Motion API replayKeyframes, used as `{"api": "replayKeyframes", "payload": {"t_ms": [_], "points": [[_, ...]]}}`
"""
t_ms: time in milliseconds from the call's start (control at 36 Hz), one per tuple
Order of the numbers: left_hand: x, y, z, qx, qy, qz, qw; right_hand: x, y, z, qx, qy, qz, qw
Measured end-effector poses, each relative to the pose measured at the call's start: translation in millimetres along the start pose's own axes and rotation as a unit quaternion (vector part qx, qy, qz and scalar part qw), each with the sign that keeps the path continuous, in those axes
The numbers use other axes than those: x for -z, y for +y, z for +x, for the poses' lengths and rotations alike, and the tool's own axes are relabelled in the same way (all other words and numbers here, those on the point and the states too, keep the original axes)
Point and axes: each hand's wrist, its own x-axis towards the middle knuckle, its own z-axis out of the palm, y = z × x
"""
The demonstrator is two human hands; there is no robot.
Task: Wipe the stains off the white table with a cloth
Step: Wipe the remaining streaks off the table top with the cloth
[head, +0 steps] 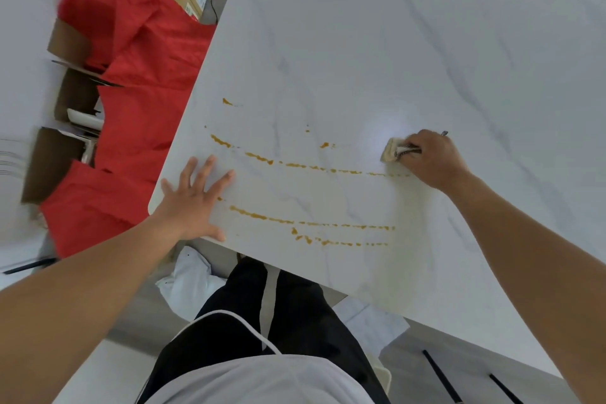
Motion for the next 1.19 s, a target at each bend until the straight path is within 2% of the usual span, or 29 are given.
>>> {"api": "replayKeyframes", "payload": {"t_ms": [111, 278, 472, 639, 694, 833, 889, 1056, 1111, 1194], "points": [[-1, -1, 0, -0.003, -0.001, -0.003, 1.0, -3, 1, -1, -0.054, 0.077, 0.043, 0.995], [-2, -2, 1, -0.012, 0.001, -0.013, 1.0, -33, -2, -34, -0.014, 0.003, 0.027, 1.0], [-7, -4, 3, -0.013, 0.01, -0.017, 1.0, -28, -3, -22, -0.065, 0.085, 0.061, 0.992], [-9, -4, 3, -0.018, 0.017, -0.026, 0.999, -53, -10, -65, 0.0, 0.015, 0.022, 1.0], [-9, -4, 3, -0.016, 0.018, -0.029, 0.999, -47, -9, -59, -0.013, 0.011, 0.019, 1.0], [-10, -5, 3, -0.016, 0.017, -0.028, 0.999, -44, -1, -47, -0.127, 0.113, 0.076, 0.983], [-10, -4, 3, -0.019, 0.017, -0.024, 0.999, -59, -1, -64, -0.117, 0.137, 0.069, 0.981], [-10, -5, 2, -0.017, 0.021, -0.017, 1.0, -82, -12, -108, -0.012, 0.03, 0.027, 0.999], [-10, -5, 1, -0.02, 0.024, -0.018, 0.999, -74, -8, -95, -0.035, 0.025, 0.019, 0.999], [-11, -5, 1, -0.021, 0.024, -0.02, 0.999, -69, -6, -85, -0.116, 0.11, 0.062, 0.985]]}}
